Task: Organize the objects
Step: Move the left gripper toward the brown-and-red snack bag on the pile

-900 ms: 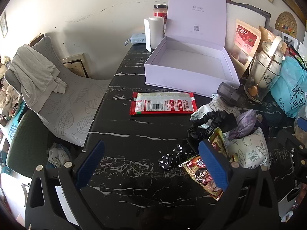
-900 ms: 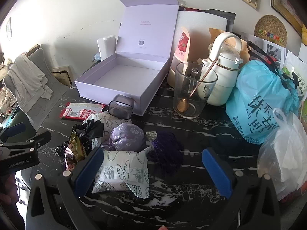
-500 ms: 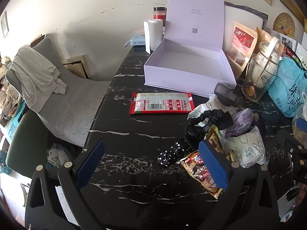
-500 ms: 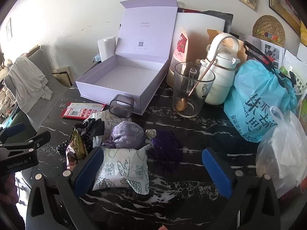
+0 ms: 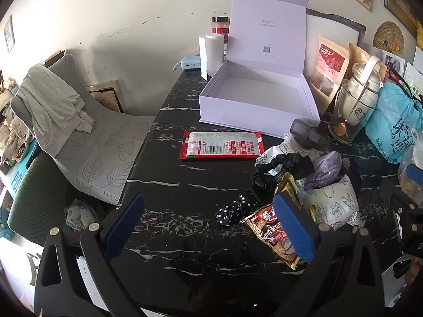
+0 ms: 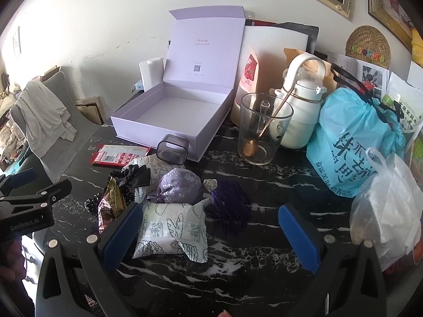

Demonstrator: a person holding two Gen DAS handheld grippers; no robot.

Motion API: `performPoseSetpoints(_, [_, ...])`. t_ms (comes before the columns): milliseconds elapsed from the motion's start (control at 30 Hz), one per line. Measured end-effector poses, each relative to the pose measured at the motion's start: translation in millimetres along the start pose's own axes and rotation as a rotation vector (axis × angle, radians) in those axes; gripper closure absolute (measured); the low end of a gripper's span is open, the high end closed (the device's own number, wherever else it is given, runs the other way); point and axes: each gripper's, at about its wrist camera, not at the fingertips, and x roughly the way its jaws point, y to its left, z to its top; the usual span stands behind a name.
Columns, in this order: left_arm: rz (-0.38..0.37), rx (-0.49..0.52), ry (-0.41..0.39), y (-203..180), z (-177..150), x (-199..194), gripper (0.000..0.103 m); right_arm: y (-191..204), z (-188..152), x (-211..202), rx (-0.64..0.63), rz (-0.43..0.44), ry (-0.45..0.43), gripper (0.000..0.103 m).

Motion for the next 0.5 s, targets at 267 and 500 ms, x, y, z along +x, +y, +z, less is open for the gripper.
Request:
performPoseSetpoints(267, [-0.004, 0.007, 0.005, -3.4, -0.5, -1.7, 0.004, -1.2, -2.1, 0.2, 0.000, 0.006, 0.004, 0.001])
performPoseSetpoints(500, [-0.022, 0.018, 0.020, -9.1, -3.6, 1.2, 0.004, -3.8, -6.8, 4.9, 0.005, 0.016, 0.018, 0.001])
